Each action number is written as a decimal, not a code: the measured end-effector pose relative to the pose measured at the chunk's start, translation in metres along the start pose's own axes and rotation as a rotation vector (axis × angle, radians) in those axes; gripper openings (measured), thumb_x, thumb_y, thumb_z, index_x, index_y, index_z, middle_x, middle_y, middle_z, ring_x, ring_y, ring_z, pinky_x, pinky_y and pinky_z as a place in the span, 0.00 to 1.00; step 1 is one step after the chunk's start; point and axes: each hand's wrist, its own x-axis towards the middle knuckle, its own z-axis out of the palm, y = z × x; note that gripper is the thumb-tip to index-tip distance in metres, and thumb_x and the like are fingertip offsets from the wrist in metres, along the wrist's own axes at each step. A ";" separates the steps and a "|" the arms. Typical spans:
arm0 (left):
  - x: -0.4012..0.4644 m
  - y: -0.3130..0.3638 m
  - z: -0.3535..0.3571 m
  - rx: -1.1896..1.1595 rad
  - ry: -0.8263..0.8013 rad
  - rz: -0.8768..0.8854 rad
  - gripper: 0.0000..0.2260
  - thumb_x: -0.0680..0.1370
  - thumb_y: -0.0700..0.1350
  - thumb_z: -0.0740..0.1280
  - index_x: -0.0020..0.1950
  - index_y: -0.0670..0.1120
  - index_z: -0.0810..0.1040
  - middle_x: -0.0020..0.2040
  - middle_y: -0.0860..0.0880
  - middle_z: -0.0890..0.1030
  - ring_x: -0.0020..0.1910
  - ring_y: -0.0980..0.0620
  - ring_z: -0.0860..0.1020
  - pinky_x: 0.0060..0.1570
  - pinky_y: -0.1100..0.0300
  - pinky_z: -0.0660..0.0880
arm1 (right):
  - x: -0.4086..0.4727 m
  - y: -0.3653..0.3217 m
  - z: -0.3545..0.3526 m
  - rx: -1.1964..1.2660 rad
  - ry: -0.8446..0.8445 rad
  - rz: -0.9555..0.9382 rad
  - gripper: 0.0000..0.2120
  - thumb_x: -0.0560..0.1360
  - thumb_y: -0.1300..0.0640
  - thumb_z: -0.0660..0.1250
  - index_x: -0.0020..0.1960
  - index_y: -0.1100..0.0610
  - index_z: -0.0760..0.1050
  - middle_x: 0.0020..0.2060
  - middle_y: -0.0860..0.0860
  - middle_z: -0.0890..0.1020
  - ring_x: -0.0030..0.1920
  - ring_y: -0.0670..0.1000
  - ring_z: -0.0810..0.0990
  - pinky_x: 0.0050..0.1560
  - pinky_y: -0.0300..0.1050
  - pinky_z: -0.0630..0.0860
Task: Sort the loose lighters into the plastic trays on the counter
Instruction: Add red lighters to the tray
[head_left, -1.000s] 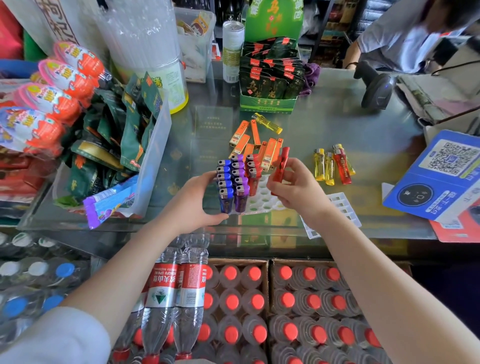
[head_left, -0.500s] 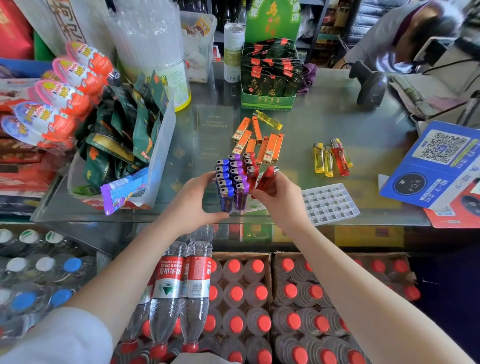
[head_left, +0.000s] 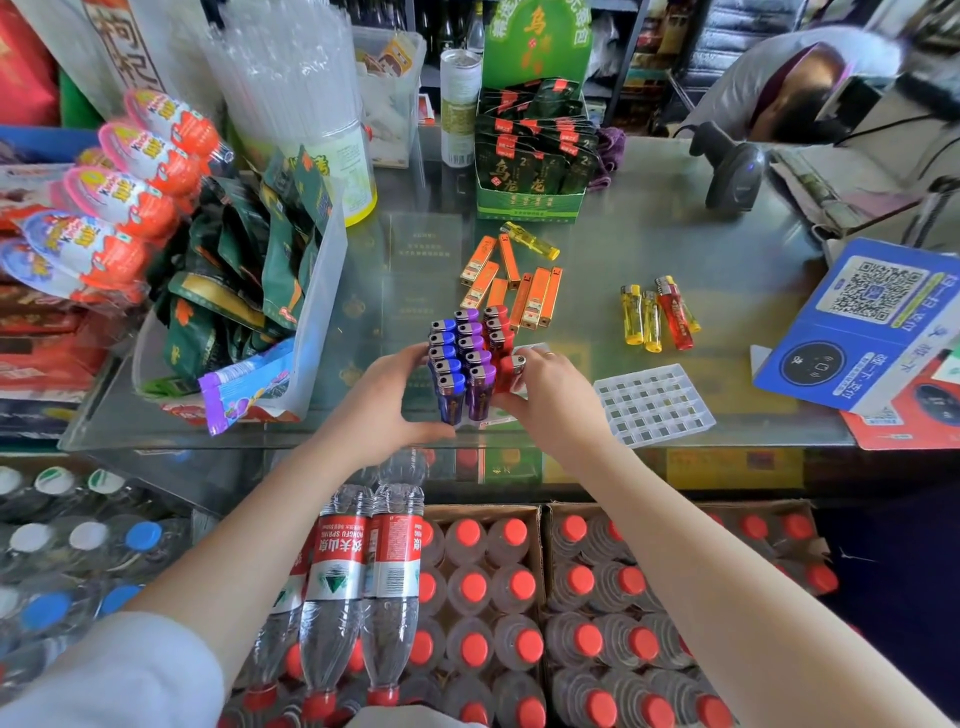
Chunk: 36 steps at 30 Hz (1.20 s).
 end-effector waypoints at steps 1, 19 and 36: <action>0.000 0.000 0.000 -0.005 -0.001 -0.001 0.33 0.63 0.45 0.77 0.65 0.48 0.68 0.60 0.53 0.74 0.55 0.60 0.68 0.52 0.65 0.63 | 0.000 -0.001 0.001 -0.033 0.001 0.009 0.16 0.72 0.51 0.69 0.53 0.60 0.72 0.50 0.55 0.80 0.49 0.55 0.77 0.41 0.45 0.73; 0.009 -0.011 0.003 0.039 0.010 -0.024 0.35 0.64 0.47 0.77 0.68 0.49 0.65 0.64 0.51 0.73 0.62 0.53 0.70 0.54 0.61 0.64 | 0.000 0.007 0.003 0.209 0.000 -0.006 0.08 0.73 0.54 0.67 0.45 0.58 0.73 0.43 0.51 0.77 0.37 0.46 0.72 0.35 0.36 0.66; 0.007 -0.015 0.005 0.039 -0.006 -0.024 0.36 0.64 0.49 0.76 0.69 0.50 0.63 0.67 0.50 0.71 0.65 0.50 0.68 0.62 0.54 0.64 | -0.007 0.004 -0.007 0.700 -0.020 0.269 0.02 0.73 0.61 0.66 0.45 0.56 0.74 0.38 0.49 0.82 0.37 0.49 0.83 0.48 0.51 0.81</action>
